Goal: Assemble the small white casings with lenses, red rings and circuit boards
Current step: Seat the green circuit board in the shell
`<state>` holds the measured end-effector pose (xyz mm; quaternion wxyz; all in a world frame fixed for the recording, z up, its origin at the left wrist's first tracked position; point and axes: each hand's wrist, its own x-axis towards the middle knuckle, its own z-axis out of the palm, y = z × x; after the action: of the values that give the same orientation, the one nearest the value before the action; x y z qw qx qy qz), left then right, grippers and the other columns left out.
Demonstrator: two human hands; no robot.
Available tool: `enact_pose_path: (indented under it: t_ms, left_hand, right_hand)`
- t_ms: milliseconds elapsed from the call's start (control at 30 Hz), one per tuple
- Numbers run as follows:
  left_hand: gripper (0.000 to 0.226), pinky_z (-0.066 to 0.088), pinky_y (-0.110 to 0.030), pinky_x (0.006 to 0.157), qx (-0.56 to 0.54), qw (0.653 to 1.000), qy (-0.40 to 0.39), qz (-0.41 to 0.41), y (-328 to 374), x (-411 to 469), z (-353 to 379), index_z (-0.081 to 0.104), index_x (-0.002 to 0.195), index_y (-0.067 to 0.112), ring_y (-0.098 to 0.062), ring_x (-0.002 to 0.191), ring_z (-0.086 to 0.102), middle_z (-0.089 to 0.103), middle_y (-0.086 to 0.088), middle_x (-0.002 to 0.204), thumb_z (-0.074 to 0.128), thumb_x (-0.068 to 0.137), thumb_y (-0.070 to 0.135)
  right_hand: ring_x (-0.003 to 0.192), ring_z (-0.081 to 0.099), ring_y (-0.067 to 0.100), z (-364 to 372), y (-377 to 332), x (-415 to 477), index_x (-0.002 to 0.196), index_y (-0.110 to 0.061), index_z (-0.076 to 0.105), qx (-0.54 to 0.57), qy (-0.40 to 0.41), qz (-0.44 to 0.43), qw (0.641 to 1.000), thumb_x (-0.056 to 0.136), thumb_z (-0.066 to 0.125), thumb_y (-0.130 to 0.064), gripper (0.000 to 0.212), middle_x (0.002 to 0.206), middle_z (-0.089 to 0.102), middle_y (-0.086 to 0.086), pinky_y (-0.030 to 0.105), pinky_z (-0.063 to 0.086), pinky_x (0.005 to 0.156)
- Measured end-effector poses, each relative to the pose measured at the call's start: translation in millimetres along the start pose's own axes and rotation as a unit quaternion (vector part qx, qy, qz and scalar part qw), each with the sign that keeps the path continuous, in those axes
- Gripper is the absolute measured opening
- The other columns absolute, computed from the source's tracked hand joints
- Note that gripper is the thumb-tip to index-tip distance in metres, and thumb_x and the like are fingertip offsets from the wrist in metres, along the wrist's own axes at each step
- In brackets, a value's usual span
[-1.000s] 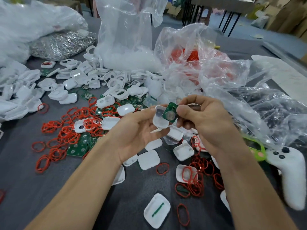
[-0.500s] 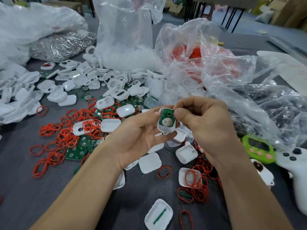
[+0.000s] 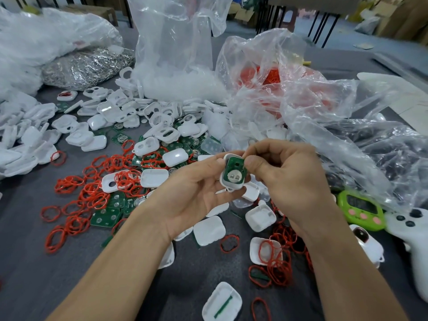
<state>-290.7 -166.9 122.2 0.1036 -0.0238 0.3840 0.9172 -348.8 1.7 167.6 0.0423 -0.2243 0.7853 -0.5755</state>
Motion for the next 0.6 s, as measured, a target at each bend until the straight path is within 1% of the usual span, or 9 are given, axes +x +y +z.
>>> enact_pose_path:
  t_ms: [100, 167, 233, 300, 433, 533, 600]
  left_hand:
    - [0.042, 0.059, -0.035, 0.085, 0.006, 1.0, 0.008, -0.003, 0, 0, 1, 0.07, 0.127, 0.005, -0.024, 0.108, 0.07, 0.071, -0.012, 0.117, 0.067, 0.088, 0.021]
    - [0.043, 0.06, -0.035, 0.086, 0.008, 1.0, 0.009, -0.001, 0, -1, 2, 0.07, 0.128, 0.004, -0.023, 0.108, 0.07, 0.071, -0.012, 0.117, 0.067, 0.088, 0.021]
    - [0.042, 0.06, -0.036, 0.088, 0.007, 1.0, 0.006, 0.002, -1, -1, 2, 0.07, 0.127, 0.005, -0.021, 0.104, 0.071, 0.071, -0.012, 0.117, 0.067, 0.089, 0.021]
    - [0.039, 0.059, -0.036, 0.09, 0.006, 1.0, 0.003, 0.004, -1, 0, 3, 0.072, 0.125, 0.006, -0.021, 0.103, 0.071, 0.071, -0.012, 0.117, 0.066, 0.09, 0.021]
    - [0.036, 0.057, -0.038, 0.099, -0.005, 1.0, -0.003, 0.007, 0, -1, 2, 0.073, 0.124, 0.007, -0.022, 0.109, 0.07, 0.07, -0.013, 0.122, 0.066, 0.091, 0.02]
    - [0.038, 0.057, -0.04, 0.1, -0.012, 1.0, -0.001, 0.013, 0, -2, 3, 0.071, 0.125, 0.004, -0.023, 0.11, 0.068, 0.068, -0.015, 0.126, 0.068, 0.09, 0.018]
    - [0.043, 0.057, -0.041, 0.099, -0.013, 1.0, 0.007, 0.016, 1, -2, 4, 0.069, 0.128, 0.003, -0.024, 0.113, 0.068, 0.066, -0.018, 0.132, 0.069, 0.088, 0.018]
  right_hand:
    - [0.069, 0.073, 0.011, 0, -2, -2, 0.076, -0.023, 0.077, -0.042, 0.011, -0.016, 0.999, 0.088, 0.076, -0.008, 0.019, 0.073, 0.076, -0.008, 0.026, 0.061, 0.068]
    - [0.065, 0.071, 0.007, 2, -3, -4, 0.074, -0.027, 0.076, -0.067, 0.031, -0.028, 0.997, 0.087, 0.079, -0.012, 0.02, 0.069, 0.074, -0.012, 0.018, 0.057, 0.061]
    - [0.061, 0.069, 0.003, 3, -4, -5, 0.072, -0.03, 0.076, -0.093, 0.057, -0.042, 0.993, 0.085, 0.082, -0.016, 0.02, 0.066, 0.072, -0.017, 0.011, 0.051, 0.055]
    - [0.059, 0.068, 0.001, 6, -5, -7, 0.072, -0.033, 0.076, -0.112, 0.078, -0.051, 0.989, 0.083, 0.083, -0.019, 0.02, 0.064, 0.071, -0.02, 0.011, 0.05, 0.054]
    - [0.059, 0.068, -0.001, 10, -9, -8, 0.069, -0.036, 0.074, -0.123, 0.106, -0.069, 0.984, 0.082, 0.084, -0.02, 0.022, 0.066, 0.07, -0.023, 0.01, 0.05, 0.054]
    - [0.06, 0.067, -0.002, 13, -12, -10, 0.069, -0.04, 0.072, -0.125, 0.124, -0.086, 0.981, 0.081, 0.085, -0.021, 0.027, 0.066, 0.069, -0.026, 0.009, 0.05, 0.055]
    - [0.061, 0.067, -0.002, 15, -12, -12, 0.071, -0.038, 0.074, -0.124, 0.138, -0.094, 0.978, 0.08, 0.085, -0.021, 0.023, 0.062, 0.068, -0.025, 0.009, 0.049, 0.056]
